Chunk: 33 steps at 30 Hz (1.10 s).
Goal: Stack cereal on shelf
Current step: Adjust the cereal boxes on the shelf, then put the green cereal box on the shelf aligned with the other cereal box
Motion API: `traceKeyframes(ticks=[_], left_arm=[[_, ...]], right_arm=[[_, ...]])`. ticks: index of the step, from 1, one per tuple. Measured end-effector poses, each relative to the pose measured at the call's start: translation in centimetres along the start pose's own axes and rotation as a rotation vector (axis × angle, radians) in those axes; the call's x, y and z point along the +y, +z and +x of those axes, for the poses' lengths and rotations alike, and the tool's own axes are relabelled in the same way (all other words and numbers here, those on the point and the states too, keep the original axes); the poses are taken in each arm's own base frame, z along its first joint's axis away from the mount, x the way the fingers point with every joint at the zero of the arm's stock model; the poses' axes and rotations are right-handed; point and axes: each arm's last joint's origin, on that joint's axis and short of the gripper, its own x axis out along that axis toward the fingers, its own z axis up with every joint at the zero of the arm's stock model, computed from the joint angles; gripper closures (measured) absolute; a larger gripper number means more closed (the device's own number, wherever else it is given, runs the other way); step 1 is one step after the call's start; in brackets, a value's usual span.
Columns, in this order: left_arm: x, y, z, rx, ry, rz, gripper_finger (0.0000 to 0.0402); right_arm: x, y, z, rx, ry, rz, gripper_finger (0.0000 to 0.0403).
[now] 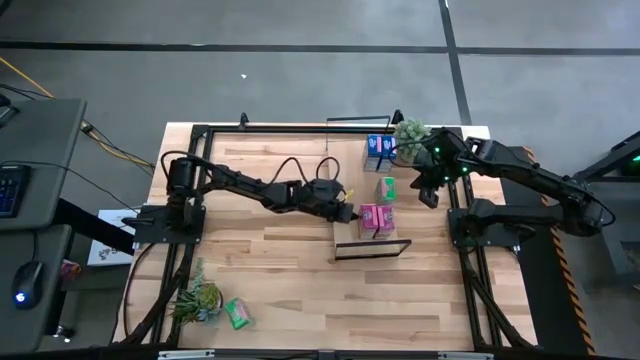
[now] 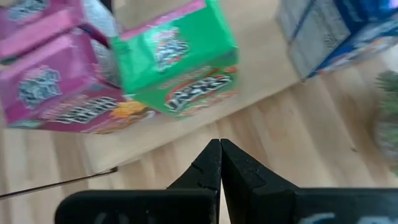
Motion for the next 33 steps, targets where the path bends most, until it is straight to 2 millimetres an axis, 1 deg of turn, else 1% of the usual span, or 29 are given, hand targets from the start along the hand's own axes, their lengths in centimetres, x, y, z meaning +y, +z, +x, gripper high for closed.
traceKeyframes(ticks=[2, 4, 8, 11, 14, 15, 17, 19, 22, 24, 26, 29, 31, 33], left_arm=[[0.1, 0.4, -0.2, 0.014, 0.004, 0.033, 0.0401], [0.0, 1.1, -0.9, 0.002, 0.030, 0.084, 0.0401], [-0.1, 3.8, -3.4, -0.103, 0.168, 0.226, 0.0401], [-1.0, 5.5, -6.2, -0.219, 0.248, 0.378, 0.0401], [-2.1, 5.8, -9.9, -0.338, 0.263, 0.518, 0.0401], [-2.3, 5.3, -11.0, -0.369, 0.256, 0.562, 0.0402], [-2.3, 3.3, -13.2, -0.427, 0.211, 0.620, 0.0401], [-1.8, 0.6, -15.1, -0.458, 0.109, 0.681, 0.0401], [-0.3, -4.1, -17.5, -0.446, -0.045, 0.780, 0.0401], [0.4, -6.4, -18.8, -0.408, -0.119, 0.825, 0.0401], [0.4, -7.6, -20.0, -0.389, -0.156, 0.856, 0.0399], [-0.2, -8.3, -21.1, -0.319, -0.121, 0.917, 0.0384], [-1.1, -8.6, -21.5, -0.228, -0.087, 0.972, 0.0363], [-2.4, -8.9, -22.0, -0.131, -0.077, 1.055, 0.0335]], right_arm=[[-0.1, 0.0, 0.0, 0.004, -0.034, -0.001, 0.0403], [-0.2, 0.0, 0.0, 0.007, -0.064, -0.001, 0.0403], [-0.3, 0.0, 0.0, 0.011, -0.101, 0.004, 0.0403], [-0.3, 0.0, 0.0, 0.010, -0.102, 0.007, 0.0403], [-0.3, 0.1, 0.0, -0.004, -0.104, 0.021, 0.0403], [-0.3, 0.2, 0.0, -0.009, -0.104, 0.021, 0.0403], [-0.3, 0.3, 0.0, -0.021, -0.101, 0.022, 0.0403], [-0.3, 0.4, 0.0, -0.040, -0.099, 0.024, 0.0403], [-0.3, 0.7, -0.1, -0.065, -0.100, 0.018, 0.0403], [-0.4, 0.9, -0.1, -0.086, -0.102, 0.014, 0.0403], [-0.4, 1.1, -0.1, -0.110, -0.104, 0.009, 0.0403], [-0.4, 1.5, -0.1, -0.148, -0.106, 0.006, 0.0403], [-0.4, 1.7, -0.2, -0.170, -0.107, 0.013, 0.0403], [-0.4, 1.8, -0.2, -0.177, -0.106, 0.023, 0.0403]])
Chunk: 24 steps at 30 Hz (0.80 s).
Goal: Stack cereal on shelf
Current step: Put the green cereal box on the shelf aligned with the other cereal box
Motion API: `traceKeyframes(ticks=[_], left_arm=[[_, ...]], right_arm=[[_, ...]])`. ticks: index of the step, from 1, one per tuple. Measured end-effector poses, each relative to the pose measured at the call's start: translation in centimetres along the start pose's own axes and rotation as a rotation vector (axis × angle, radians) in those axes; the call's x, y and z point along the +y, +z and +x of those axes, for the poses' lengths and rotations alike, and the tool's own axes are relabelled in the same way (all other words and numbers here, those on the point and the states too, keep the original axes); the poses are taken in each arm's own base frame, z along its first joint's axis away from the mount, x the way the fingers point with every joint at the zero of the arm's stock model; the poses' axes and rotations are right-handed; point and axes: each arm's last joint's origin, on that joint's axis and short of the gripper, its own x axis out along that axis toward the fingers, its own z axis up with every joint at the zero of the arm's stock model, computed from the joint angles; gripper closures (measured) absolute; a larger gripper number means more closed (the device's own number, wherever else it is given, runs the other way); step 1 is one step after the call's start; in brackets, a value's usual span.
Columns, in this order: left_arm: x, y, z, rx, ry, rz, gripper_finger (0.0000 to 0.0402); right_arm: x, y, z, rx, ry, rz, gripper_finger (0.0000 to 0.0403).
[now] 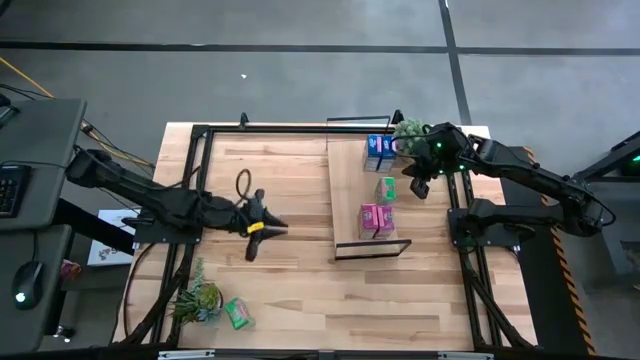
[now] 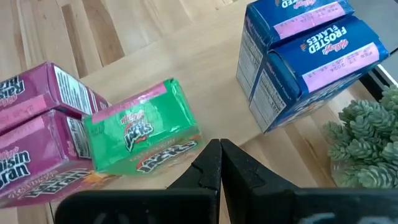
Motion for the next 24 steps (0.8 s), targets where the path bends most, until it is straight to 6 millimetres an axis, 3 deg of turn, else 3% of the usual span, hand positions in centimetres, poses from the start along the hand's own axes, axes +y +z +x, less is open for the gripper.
traceKeyframes(ticks=[5, 12, 17, 24], left_arm=[[-2.6, 1.9, -0.4, 0.111, -0.118, 0.247, 0.0245], [-4.9, 3.9, -1.7, 0.200, -0.271, 0.402, 0.0143], [-7.5, 4.0, -3.6, 0.255, -0.398, 0.387, 0.0127], [-13.0, 0.6, -5.1, 0.286, -0.477, 0.582, 0.0126]], right_arm=[[0.0, 0.1, 0.0, -0.015, 0.000, 0.068, 0.0403], [0.0, 0.4, 0.0, -0.045, 0.004, 0.231, 0.0403], [0.0, 0.8, 0.0, -0.078, 0.007, 0.314, 0.0403], [0.0, 0.9, 0.0, -0.090, 0.009, 0.371, 0.0403]])
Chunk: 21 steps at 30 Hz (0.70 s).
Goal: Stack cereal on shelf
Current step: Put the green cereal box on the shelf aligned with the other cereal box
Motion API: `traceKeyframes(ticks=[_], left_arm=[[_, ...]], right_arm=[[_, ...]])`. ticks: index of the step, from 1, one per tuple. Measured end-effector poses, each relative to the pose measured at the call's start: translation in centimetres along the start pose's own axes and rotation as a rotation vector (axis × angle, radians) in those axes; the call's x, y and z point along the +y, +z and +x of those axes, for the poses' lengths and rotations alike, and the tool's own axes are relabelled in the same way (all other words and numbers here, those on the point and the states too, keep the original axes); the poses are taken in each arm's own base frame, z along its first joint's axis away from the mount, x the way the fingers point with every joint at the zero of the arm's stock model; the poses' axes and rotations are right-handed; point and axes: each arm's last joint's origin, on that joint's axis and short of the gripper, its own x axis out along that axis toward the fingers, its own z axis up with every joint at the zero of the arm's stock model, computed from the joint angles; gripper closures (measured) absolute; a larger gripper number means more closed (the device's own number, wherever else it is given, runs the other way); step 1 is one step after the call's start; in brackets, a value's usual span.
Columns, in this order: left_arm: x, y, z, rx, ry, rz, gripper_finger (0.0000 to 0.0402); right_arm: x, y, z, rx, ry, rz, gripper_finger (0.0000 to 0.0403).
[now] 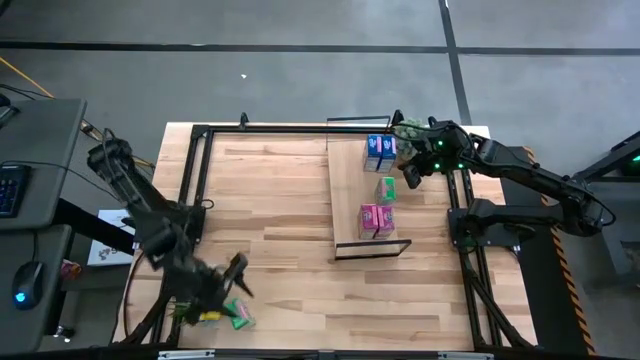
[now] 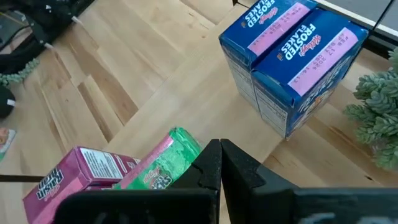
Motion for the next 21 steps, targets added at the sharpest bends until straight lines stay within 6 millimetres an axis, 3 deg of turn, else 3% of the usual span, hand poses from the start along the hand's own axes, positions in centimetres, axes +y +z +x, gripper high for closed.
traceKeyframes(ticks=[10, 21], left_arm=[[-5.1, -0.2, 3.5, 0.105, -0.079, 0.189, 0.0126], [-5.2, -0.9, 5.3, 0.229, -0.083, 0.361, 0.0126]], right_arm=[[-0.1, 0.0, 0.0, -0.014, -0.043, -0.003, 0.0403], [-0.1, 0.0, 0.0, -0.015, -0.047, -0.007, 0.0403]])
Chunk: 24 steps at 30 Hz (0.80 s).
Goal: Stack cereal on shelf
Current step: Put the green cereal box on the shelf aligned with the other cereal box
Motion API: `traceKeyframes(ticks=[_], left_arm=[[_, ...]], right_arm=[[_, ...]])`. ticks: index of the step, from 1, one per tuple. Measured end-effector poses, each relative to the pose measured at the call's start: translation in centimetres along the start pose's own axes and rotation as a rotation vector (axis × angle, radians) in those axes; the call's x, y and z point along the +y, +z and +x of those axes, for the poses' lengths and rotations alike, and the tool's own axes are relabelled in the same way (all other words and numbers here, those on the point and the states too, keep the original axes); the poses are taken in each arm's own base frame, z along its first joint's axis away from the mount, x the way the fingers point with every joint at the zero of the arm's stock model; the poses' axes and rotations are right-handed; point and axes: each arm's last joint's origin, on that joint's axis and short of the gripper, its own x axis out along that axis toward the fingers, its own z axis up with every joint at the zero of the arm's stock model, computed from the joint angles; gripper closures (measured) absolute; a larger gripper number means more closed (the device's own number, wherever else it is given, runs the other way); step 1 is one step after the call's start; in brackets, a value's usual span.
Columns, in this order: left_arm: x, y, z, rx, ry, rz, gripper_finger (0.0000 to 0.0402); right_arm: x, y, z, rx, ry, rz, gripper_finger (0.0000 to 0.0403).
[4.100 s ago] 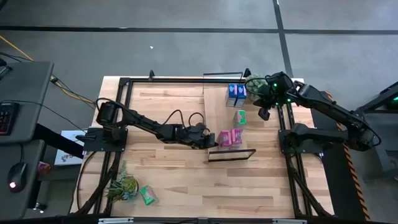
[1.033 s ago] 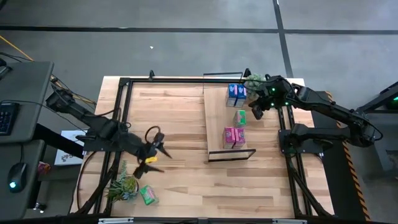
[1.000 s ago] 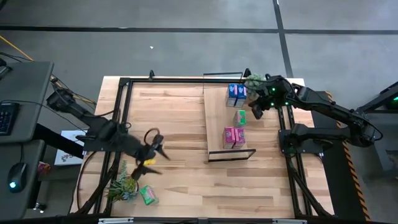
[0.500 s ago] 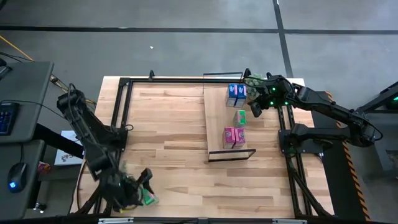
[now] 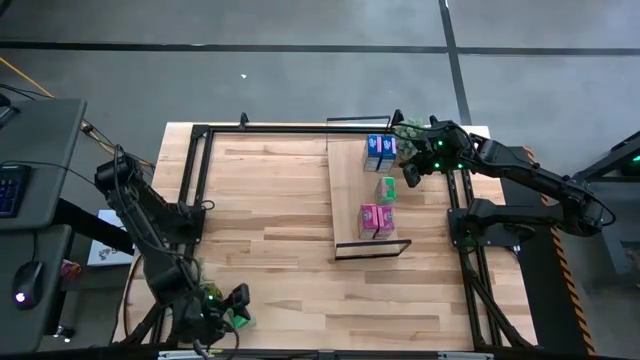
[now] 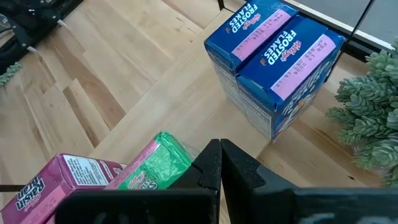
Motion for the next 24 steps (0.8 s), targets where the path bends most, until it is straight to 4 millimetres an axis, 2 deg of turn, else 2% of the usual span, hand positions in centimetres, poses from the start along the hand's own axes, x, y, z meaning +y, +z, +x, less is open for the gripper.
traceKeyframes(ticks=[8, 14, 18, 24], left_arm=[[1.0, -1.2, 0.4, 0.081, -0.123, -0.042, 0.0126], [1.8, -1.7, 0.7, 0.089, -0.151, -0.072, 0.0126], [1.8, -2.7, 2.0, 0.135, -0.225, -0.074, 0.0126], [2.1, -3.1, 3.5, 0.166, -0.235, -0.045, 0.0126]], right_arm=[[0.0, 0.0, 0.0, 0.000, 0.000, -0.018, 0.0403], [0.0, 0.0, 0.0, 0.000, 0.001, -0.018, 0.0403], [0.0, 0.0, 0.0, 0.000, 0.001, -0.019, 0.0403], [0.0, 0.0, 0.0, 0.001, 0.002, -0.019, 0.0403]])
